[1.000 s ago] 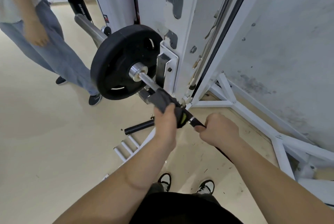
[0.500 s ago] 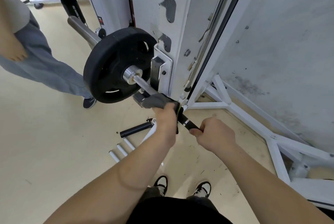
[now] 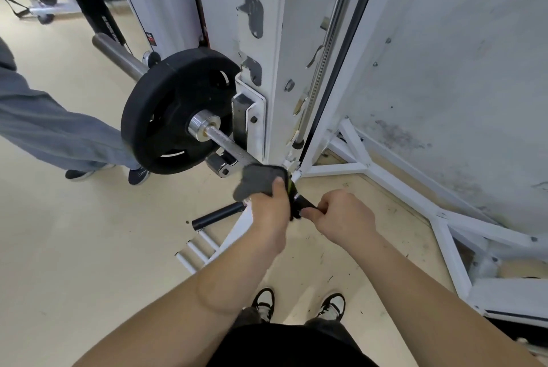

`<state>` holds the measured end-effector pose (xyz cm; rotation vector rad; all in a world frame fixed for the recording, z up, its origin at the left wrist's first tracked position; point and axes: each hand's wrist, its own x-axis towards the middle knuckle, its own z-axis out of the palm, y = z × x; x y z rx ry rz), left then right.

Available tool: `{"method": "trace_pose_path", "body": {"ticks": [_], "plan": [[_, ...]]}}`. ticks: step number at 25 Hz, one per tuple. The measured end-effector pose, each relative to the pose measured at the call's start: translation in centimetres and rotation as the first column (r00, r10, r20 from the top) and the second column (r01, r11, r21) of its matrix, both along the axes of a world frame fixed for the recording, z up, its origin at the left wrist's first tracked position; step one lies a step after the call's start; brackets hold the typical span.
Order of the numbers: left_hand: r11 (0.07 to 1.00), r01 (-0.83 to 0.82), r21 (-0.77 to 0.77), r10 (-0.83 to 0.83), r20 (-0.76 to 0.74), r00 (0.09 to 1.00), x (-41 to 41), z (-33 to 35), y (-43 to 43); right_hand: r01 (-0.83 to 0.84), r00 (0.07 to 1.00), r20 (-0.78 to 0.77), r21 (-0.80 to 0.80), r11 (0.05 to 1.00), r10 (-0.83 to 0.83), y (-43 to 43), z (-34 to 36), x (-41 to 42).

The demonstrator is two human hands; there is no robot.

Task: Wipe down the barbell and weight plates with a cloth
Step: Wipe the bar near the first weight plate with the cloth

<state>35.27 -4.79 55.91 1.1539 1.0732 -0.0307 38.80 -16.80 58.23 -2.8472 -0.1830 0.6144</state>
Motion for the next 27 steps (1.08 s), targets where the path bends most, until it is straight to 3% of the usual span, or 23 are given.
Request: {"method": "trace_pose_path", "body": {"ticks": [3,5,8,10,13,15,17,19,21,22,23,25,27], "plan": [[0.978,0.171,-0.117,-0.174,-0.013,0.985,-2.7,-1.3,-1.8,-0.026,0.998,-0.052,0.105,0.994,0.032,-1.1,0.4,-0.5],[0.985,0.158,-0.075,-0.159,-0.019,0.987,-1.8,-2.0,0.0,-0.018,0.996,-0.080,0.183,0.983,0.033,-2.9,1.0,-1.2],[0.996,0.057,0.069,-0.060,0.041,0.997,-1.0,-1.1,0.4,-0.017,0.998,-0.064,0.043,0.999,0.020,-5.6,1.4,-1.9],[0.990,0.067,0.127,-0.077,0.074,0.994,-2.3,-0.4,-2.4,0.009,0.998,-0.061,-0.021,1.000,-0.010,-6.0,1.0,-2.9],[0.965,0.260,-0.019,-0.260,-0.018,0.965,-4.4,-1.4,-6.5,0.016,1.000,0.010,-0.032,0.999,-0.016,-5.8,0.5,-3.7],[0.956,0.282,-0.082,-0.286,-0.042,0.957,-4.3,-2.5,-5.9,0.017,1.000,0.009,0.034,0.999,-0.017,-6.5,0.6,-4.0],[0.993,0.115,-0.004,-0.115,-0.033,0.993,-2.7,-2.7,-3.6,0.076,0.997,-0.026,0.159,0.984,-0.073,-8.2,1.1,-4.6],[0.978,-0.127,0.167,0.127,0.008,0.992,-0.5,-2.2,-0.5,0.103,0.995,-0.023,0.219,0.970,-0.100,-10.4,0.9,-5.2],[0.937,-0.169,0.304,0.143,0.104,0.984,0.6,-1.1,-0.4,0.095,0.995,-0.008,0.200,0.975,-0.095,-12.7,0.7,-5.7],[0.917,-0.088,0.388,0.048,0.113,0.992,0.2,-1.0,-1.9,0.089,0.996,-0.007,0.189,0.978,-0.090,-13.8,0.8,-5.9],[0.850,0.041,0.525,-0.094,0.075,0.993,-0.8,-1.2,-3.6,0.079,0.997,-0.005,0.178,0.981,-0.080,-14.8,0.8,-6.1],[0.539,0.328,0.775,-0.411,-0.098,0.906,-4.1,-3.1,-6.8,0.067,0.998,-0.020,0.144,0.987,-0.065,-16.8,1.0,-6.6],[0.283,0.454,0.845,-0.559,-0.240,0.794,-5.5,-4.9,-6.8,0.049,0.998,-0.054,0.083,0.995,-0.045,-18.7,1.0,-7.2]]}}
